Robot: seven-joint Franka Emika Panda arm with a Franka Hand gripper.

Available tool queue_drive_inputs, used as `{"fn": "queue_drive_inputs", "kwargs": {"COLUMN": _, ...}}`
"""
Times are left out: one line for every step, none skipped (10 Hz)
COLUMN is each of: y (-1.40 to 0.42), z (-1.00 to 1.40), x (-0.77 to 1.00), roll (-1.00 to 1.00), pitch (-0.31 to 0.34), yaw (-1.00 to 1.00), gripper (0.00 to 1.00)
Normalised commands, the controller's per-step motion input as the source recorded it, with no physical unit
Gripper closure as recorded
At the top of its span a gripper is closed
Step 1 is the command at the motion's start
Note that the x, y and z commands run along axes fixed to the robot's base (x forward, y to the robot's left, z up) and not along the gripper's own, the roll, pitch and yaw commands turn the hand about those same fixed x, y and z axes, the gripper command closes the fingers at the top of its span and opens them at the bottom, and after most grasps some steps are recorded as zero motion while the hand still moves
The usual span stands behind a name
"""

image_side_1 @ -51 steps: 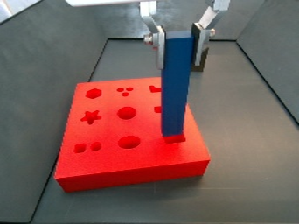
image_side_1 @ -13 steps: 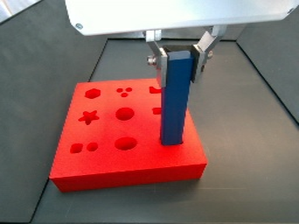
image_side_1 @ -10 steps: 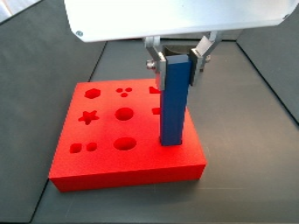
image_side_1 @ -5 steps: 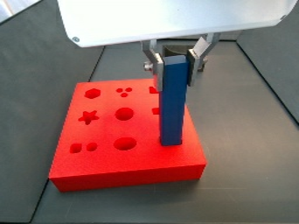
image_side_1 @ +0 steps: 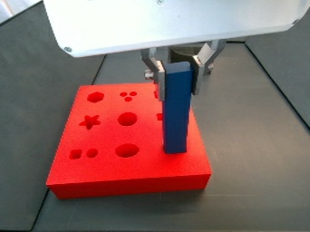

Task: Pick up the rectangle object. Move up. Move to above the board. Insert the rectangle object.
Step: Insert the rectangle object.

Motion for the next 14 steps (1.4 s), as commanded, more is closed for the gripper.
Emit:
{"fn": "queue_drive_inputs", "kwargs": {"y": -0.04, "z": -0.06, "x": 0.0, "roll": 0.01, "pitch": -0.059, "yaw": 0.0, "gripper": 1.0}}
{"fn": "queue_drive_inputs", "kwargs": {"y": -0.03, "z": -0.24, "x": 0.0, "roll": 0.05, "pitch": -0.096, "yaw": 0.0, "gripper": 1.0}}
{"fn": "queue_drive_inputs", "kwargs": {"y": -0.03, "z": -0.5, "x": -0.04, "roll": 0.09, "pitch": -0.18, "yaw": 0.0, "gripper": 1.0}}
{"fn": "queue_drive_inputs", "kwargs": {"y": -0.03, "z": -0.55, "x": -0.05, "roll": 0.1, "pitch": -0.199, "yaw": 0.0, "gripper": 1.0}}
{"fn": "queue_drive_inputs", "kwargs": {"y": -0.06, "z": -0.54, "x": -0.03, "roll": 0.13, "pitch": -0.191, "yaw": 0.0, "gripper": 1.0}}
{"fn": "queue_drive_inputs", "kwargs": {"y": -0.07, "z": -0.52, "x": -0.01, "roll": 0.14, "pitch": -0.194, "yaw": 0.0, "gripper": 1.0}}
{"fn": "queue_drive_inputs", "kwargs": {"y": -0.07, "z": -0.51, "x": -0.01, "roll": 0.13, "pitch": -0.194, "yaw": 0.0, "gripper": 1.0}}
{"fn": "queue_drive_inputs", "kwargs": {"y": -0.07, "z": -0.51, "x": -0.01, "roll": 0.13, "pitch": -0.2, "yaw": 0.0, "gripper": 1.0}}
{"fn": "queue_drive_inputs", "kwargs": {"y": -0.07, "z": -0.5, "x": -0.01, "roll": 0.13, "pitch": -0.203, "yaw": 0.0, "gripper": 1.0}}
{"fn": "queue_drive_inputs", "kwargs": {"y": -0.09, "z": -0.5, "x": 0.0, "roll": 0.13, "pitch": -0.211, "yaw": 0.0, "gripper": 1.0}}
{"fn": "queue_drive_inputs", "kwargs": {"y": -0.12, "z": -0.63, "x": 0.0, "roll": 0.06, "pitch": -0.217, "yaw": 0.0, "gripper": 1.0}}
{"fn": "queue_drive_inputs", "kwargs": {"y": -0.07, "z": -0.83, "x": 0.21, "roll": 0.0, "pitch": -0.009, "yaw": -0.01, "gripper": 1.0}}
{"fn": "queue_drive_inputs", "kwargs": {"y": -0.05, "z": -0.81, "x": 0.31, "roll": 0.02, "pitch": 0.069, "yaw": -0.12, "gripper": 1.0}}
{"fn": "queue_drive_inputs", "kwargs": {"y": 0.0, "z": -0.84, "x": 0.41, "roll": 0.0, "pitch": 0.106, "yaw": -0.15, "gripper": 1.0}}
